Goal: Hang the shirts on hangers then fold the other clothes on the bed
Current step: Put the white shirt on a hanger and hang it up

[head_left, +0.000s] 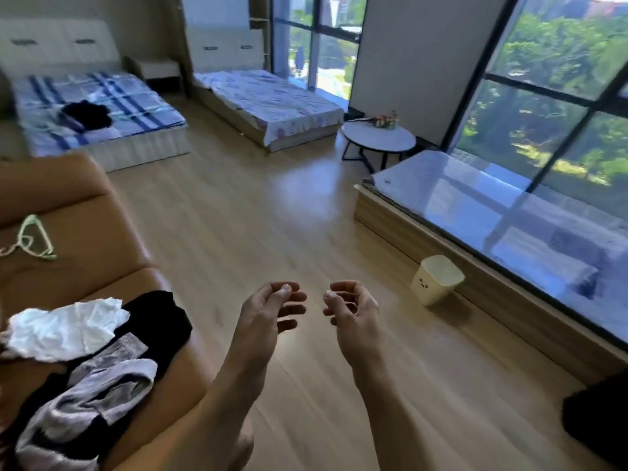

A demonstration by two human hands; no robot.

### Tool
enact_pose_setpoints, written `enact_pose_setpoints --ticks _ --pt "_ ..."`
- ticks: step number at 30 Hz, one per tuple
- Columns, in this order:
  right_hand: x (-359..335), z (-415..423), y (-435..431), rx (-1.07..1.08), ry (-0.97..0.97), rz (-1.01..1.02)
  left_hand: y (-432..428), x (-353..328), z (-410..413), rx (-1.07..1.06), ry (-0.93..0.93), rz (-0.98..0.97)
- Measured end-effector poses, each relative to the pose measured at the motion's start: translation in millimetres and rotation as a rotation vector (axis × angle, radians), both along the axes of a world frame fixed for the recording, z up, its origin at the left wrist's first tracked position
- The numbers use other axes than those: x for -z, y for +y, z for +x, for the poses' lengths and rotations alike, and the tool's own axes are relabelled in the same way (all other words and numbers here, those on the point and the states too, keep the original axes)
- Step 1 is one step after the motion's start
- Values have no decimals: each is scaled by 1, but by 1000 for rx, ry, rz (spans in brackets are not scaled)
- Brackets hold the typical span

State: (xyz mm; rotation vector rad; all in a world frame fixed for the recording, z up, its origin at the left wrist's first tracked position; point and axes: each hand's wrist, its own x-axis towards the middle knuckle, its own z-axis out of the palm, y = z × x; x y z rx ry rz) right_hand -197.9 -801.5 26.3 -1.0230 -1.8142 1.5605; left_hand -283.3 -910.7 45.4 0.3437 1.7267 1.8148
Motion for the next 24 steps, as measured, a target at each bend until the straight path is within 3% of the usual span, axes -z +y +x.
enact_pose_setpoints --ticks 13,24 --pt "22 -279 164 -369 -28 -2 150 41 -238 -338 -44 -4" --pt "46 -530 171 -788 -34 -81 143 50 -426 -757 -93 -8"
